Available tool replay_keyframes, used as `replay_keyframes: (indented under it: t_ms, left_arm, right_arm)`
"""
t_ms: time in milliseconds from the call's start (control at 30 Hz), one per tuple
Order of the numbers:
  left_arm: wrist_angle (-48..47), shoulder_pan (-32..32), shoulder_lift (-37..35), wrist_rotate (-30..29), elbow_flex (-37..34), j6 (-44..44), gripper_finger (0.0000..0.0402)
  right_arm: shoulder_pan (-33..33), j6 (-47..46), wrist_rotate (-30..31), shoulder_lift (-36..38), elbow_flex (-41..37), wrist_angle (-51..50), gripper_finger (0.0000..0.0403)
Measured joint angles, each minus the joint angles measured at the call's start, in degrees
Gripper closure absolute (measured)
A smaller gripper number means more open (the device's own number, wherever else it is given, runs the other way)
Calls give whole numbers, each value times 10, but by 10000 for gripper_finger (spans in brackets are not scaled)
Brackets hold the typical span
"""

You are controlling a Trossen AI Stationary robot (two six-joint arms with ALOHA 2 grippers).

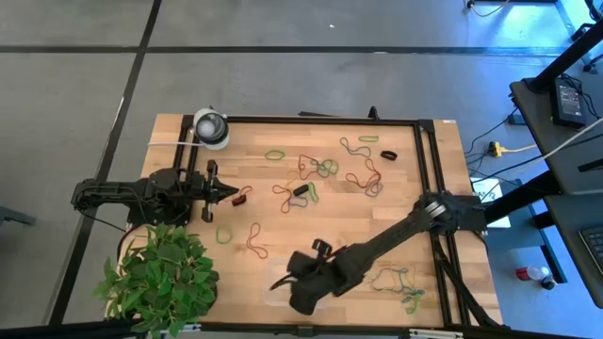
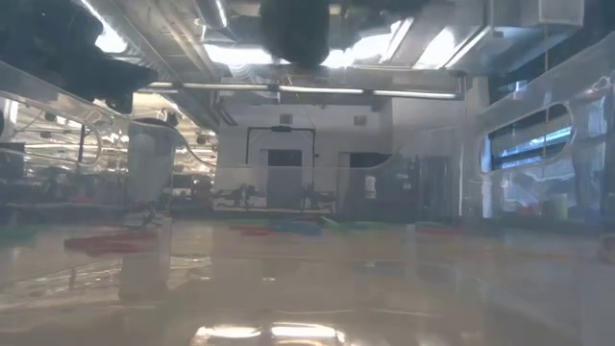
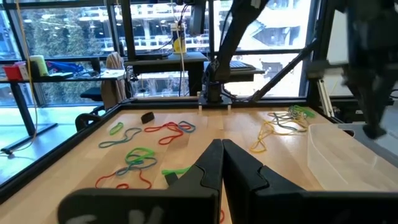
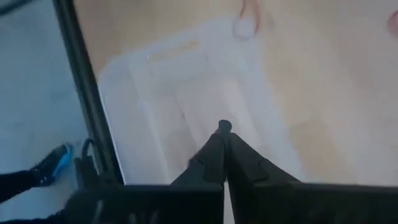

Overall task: Pick and place rubber bands into bin
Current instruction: Put the black rubber band into the transparent bin

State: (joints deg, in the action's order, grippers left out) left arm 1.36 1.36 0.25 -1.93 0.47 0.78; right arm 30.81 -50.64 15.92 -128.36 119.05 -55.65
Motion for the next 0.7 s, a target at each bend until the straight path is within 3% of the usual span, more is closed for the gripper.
replay_keyframes:
  t_ms: [333, 700]
  left_arm:
    - [1, 0, 0, 0, 0, 0, 398]
    - [1, 0, 0, 0, 0, 0, 398]
  right_arm:
    - [-6, -59, -40, -101, 29, -6, 403]
    - [-8, -82, -56, -123, 32, -6, 367]
